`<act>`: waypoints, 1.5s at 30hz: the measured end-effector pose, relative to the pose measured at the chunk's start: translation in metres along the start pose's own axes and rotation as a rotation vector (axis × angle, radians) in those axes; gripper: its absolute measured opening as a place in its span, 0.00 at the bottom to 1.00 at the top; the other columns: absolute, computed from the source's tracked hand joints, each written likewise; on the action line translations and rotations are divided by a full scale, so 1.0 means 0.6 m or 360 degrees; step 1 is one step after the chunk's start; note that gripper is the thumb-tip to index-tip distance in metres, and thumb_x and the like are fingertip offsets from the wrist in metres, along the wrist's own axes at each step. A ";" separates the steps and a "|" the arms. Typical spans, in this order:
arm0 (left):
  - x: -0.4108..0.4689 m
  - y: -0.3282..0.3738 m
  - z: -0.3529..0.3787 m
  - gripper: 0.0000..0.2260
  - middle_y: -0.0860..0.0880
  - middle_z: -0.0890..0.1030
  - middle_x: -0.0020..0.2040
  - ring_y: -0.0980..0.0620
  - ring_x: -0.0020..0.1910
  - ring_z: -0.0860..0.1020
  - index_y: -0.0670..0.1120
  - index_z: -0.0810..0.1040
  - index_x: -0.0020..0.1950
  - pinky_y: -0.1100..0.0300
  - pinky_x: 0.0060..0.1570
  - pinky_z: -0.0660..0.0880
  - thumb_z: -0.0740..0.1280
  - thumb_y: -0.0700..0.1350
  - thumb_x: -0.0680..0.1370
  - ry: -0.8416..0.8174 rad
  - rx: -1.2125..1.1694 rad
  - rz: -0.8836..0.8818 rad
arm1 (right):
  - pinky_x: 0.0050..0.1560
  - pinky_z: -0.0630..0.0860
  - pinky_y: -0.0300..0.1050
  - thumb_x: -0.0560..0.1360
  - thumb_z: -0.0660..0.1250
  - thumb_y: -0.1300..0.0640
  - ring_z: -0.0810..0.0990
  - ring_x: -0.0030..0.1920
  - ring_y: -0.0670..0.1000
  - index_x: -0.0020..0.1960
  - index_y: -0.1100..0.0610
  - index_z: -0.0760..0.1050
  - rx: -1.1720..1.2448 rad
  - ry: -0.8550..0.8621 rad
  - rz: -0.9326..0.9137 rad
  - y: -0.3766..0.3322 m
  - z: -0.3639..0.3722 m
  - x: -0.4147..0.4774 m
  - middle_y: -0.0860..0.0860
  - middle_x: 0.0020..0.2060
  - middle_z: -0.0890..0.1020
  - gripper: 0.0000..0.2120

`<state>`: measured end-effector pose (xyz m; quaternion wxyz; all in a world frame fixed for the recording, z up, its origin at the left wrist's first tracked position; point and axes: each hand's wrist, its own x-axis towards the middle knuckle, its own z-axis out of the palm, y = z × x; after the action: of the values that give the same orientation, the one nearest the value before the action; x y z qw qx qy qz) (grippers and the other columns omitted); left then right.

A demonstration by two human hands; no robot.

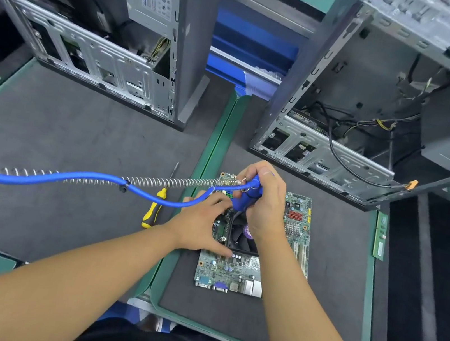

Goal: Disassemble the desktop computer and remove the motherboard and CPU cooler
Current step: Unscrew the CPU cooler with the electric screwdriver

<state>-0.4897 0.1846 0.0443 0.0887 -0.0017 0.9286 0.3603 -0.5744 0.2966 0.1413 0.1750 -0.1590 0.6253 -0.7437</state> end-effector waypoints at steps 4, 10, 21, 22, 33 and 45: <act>0.000 0.001 0.000 0.47 0.66 0.61 0.67 0.59 0.59 0.59 0.59 0.64 0.71 0.49 0.57 0.64 0.68 0.78 0.57 -0.0005 0.0008 -0.0013 | 0.32 0.70 0.45 0.74 0.59 0.51 0.71 0.30 0.56 0.36 0.60 0.72 -0.0031 0.0053 0.0035 -0.003 0.005 -0.006 0.54 0.35 0.76 0.14; -0.002 0.002 0.000 0.47 0.64 0.65 0.66 0.60 0.64 0.61 0.60 0.62 0.72 0.52 0.65 0.67 0.70 0.77 0.58 -0.0024 -0.0133 -0.0044 | 0.27 0.63 0.39 0.73 0.59 0.52 0.68 0.28 0.51 0.36 0.58 0.72 -0.0203 -0.0176 0.0047 -0.006 0.019 -0.025 0.55 0.31 0.74 0.11; 0.000 -0.005 0.008 0.44 0.70 0.62 0.61 0.87 0.60 0.45 0.56 0.67 0.71 0.85 0.56 0.40 0.75 0.71 0.60 0.0166 -0.0217 0.0085 | 0.27 0.66 0.38 0.71 0.59 0.52 0.70 0.26 0.52 0.34 0.54 0.72 -0.0159 -0.0145 0.0082 -0.011 0.016 -0.015 0.52 0.30 0.76 0.10; -0.002 -0.004 0.008 0.44 0.69 0.63 0.62 0.85 0.60 0.47 0.57 0.67 0.71 0.84 0.57 0.43 0.75 0.72 0.60 0.0159 -0.0221 0.0079 | 0.27 0.66 0.38 0.70 0.59 0.52 0.70 0.27 0.53 0.34 0.55 0.72 -0.0150 -0.0128 0.0072 -0.012 0.017 -0.015 0.52 0.30 0.76 0.10; -0.005 0.012 0.001 0.45 0.61 0.59 0.73 0.51 0.69 0.58 0.58 0.64 0.73 0.44 0.67 0.62 0.71 0.73 0.60 0.0029 0.0013 -0.0069 | 0.28 0.63 0.43 0.75 0.60 0.46 0.64 0.29 0.59 0.37 0.57 0.70 -0.0197 -0.0033 0.0103 -0.011 0.028 -0.021 0.62 0.32 0.71 0.16; -0.006 0.017 0.012 0.47 0.58 0.60 0.72 0.53 0.68 0.57 0.59 0.63 0.72 0.52 0.63 0.58 0.70 0.76 0.58 0.0159 0.0041 -0.0014 | 0.29 0.63 0.42 0.73 0.59 0.50 0.66 0.29 0.56 0.36 0.54 0.72 -0.0138 0.0015 0.0088 -0.009 0.025 -0.020 0.51 0.31 0.76 0.11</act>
<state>-0.4855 0.1967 0.0463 0.0438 -0.0228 0.9364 0.3473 -0.5571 0.2896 0.1488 0.1853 -0.1456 0.6619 -0.7116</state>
